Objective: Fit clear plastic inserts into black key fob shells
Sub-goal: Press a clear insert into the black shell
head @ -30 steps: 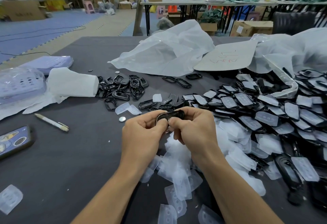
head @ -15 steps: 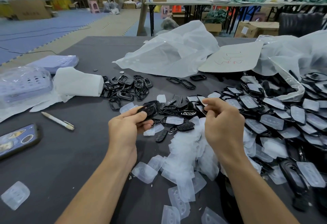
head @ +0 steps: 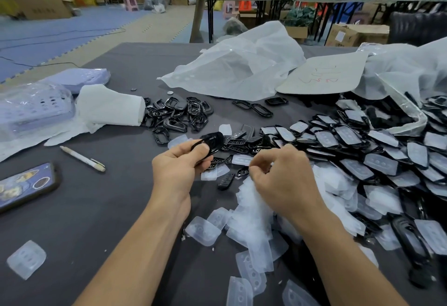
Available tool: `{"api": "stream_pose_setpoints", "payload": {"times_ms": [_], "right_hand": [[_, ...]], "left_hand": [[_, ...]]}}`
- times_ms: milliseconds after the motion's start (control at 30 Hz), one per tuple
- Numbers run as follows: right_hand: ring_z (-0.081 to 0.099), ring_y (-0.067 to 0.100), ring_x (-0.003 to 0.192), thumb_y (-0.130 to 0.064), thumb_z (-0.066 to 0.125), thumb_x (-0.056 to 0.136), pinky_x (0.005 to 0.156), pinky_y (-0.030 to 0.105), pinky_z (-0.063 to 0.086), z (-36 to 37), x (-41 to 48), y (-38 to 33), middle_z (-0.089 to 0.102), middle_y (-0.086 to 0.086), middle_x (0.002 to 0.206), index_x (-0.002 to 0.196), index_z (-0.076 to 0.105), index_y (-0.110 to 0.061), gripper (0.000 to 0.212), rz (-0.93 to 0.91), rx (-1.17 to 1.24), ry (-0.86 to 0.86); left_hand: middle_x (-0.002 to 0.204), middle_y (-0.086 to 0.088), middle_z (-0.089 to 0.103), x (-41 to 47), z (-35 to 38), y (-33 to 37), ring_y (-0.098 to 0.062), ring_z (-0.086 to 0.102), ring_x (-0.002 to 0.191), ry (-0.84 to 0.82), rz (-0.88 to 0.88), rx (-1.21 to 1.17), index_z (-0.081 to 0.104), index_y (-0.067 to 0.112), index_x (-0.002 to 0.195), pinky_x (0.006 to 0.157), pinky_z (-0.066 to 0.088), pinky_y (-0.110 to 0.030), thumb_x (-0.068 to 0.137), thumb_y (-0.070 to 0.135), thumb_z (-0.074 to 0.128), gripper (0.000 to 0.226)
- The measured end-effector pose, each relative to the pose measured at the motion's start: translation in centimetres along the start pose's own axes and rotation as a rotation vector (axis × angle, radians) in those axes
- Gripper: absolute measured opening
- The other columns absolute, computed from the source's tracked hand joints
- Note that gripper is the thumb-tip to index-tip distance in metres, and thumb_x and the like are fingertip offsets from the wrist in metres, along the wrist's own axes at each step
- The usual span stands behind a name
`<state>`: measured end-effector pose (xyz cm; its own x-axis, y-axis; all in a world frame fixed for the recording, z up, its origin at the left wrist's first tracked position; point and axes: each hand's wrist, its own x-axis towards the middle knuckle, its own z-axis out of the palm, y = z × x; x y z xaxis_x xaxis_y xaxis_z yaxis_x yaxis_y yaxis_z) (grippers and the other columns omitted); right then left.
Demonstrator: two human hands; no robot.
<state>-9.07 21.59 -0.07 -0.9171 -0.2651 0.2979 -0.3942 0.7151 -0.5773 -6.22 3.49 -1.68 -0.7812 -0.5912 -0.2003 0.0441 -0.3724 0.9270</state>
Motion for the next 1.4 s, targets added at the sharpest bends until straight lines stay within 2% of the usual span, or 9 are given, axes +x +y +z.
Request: {"api": "stream_pose_setpoints", "payload": {"times_ms": [233,400,500,600,800,1033,1200,1300,1400], "right_hand": [[0.062,0.008,0.059,-0.042,0.077,0.081,0.093,0.046,0.055,-0.3,0.1,0.5,0.063,-0.016,0.054,0.064,0.074,-0.026,0.024,0.02,0.007,-0.102],[0.066,0.002,0.074,-0.045,0.076,0.083,0.074,0.022,0.055,0.6,-0.2,-0.3,0.073,-0.018,0.081,0.115,0.072,-0.04,0.032,0.074,0.295,-0.045],[0.069,0.004,0.069,-0.027,0.075,0.086,0.065,0.022,0.054,0.8,-0.1,-0.7,0.075,-0.014,0.077,0.093,0.074,-0.033,0.009,0.078,0.524,-0.056],[0.059,0.011,0.056,-0.005,0.07,0.088,0.057,0.023,0.046,0.8,0.1,-0.3,0.07,0.002,0.064,0.079,0.074,-0.02,0.018,0.149,0.678,-0.071],[0.051,0.014,0.049,-0.001,0.068,0.09,0.049,0.023,0.041,0.7,0.4,-0.2,0.064,0.005,0.057,0.074,0.071,-0.008,0.019,0.274,0.782,-0.047],[0.057,0.009,0.048,-0.017,0.074,0.086,0.056,0.028,0.044,1.6,0.0,-0.4,0.069,-0.003,0.057,0.068,0.073,-0.02,0.018,0.244,0.626,0.069],[0.066,0.008,0.067,-0.018,0.067,0.095,0.074,0.036,0.059,1.6,0.4,0.4,0.073,-0.009,0.072,0.088,0.076,-0.026,0.014,0.23,0.502,0.22],[0.049,0.001,0.101,-0.013,0.058,0.098,0.104,0.029,0.044,1.6,1.1,1.2,0.067,-0.012,0.111,0.128,0.069,-0.034,0.038,0.145,0.19,0.215],[0.032,0.008,0.123,-0.024,0.055,0.101,0.108,0.028,0.02,2.3,1.5,1.1,0.06,-0.011,0.131,0.145,0.056,-0.034,0.045,0.041,-0.035,0.064]], "left_hand": [[0.074,-0.001,0.079,-0.2,-0.1,0.3,-0.015,0.074,0.068,-0.042,0.044,0.062,0.084,0.02,0.065,0.065,0.059,-0.017,0.081,-0.001,0.082,0.026],[0.075,-0.008,0.079,-0.9,0.5,-0.3,-0.015,0.072,0.064,-0.16,0.115,0.192,0.083,0.014,0.078,0.064,0.06,-0.021,0.086,-0.001,0.078,0.017],[0.073,-0.01,0.077,-1.4,0.7,-0.4,-0.013,0.064,0.058,-0.258,0.111,0.254,0.085,0.019,0.08,0.063,0.058,-0.021,0.089,0.0,0.075,0.024],[0.075,-0.01,0.078,-1.7,0.6,-0.3,-0.01,0.066,0.058,-0.349,0.036,0.23,0.083,0.011,0.089,0.059,0.055,-0.018,0.09,0.001,0.073,0.014],[0.088,-0.015,0.079,-1.4,0.5,0.1,-0.013,0.075,0.07,-0.465,-0.143,0.133,0.077,0.003,0.105,0.062,0.059,-0.019,0.09,0.008,0.069,0.018],[0.075,-0.01,0.078,-2.0,1.1,-0.8,-0.013,0.071,0.06,-0.296,0.048,0.281,0.081,0.008,0.093,0.057,0.057,-0.022,0.092,-0.003,0.071,0.015],[0.066,-0.01,0.075,-1.6,1.0,-0.6,-0.014,0.066,0.051,-0.154,0.083,0.246,0.082,0.015,0.077,0.052,0.057,-0.022,0.091,-0.009,0.068,0.03],[0.066,-0.008,0.076,-0.7,0.5,-0.3,-0.014,0.069,0.053,-0.041,0.116,0.226,0.08,0.017,0.082,0.053,0.057,-0.021,0.092,-0.007,0.067,0.029],[0.069,-0.006,0.077,-0.3,0.2,-0.3,-0.014,0.07,0.055,0.028,0.141,0.186,0.079,0.021,0.083,0.054,0.057,-0.02,0.093,-0.006,0.065,0.032]]}}
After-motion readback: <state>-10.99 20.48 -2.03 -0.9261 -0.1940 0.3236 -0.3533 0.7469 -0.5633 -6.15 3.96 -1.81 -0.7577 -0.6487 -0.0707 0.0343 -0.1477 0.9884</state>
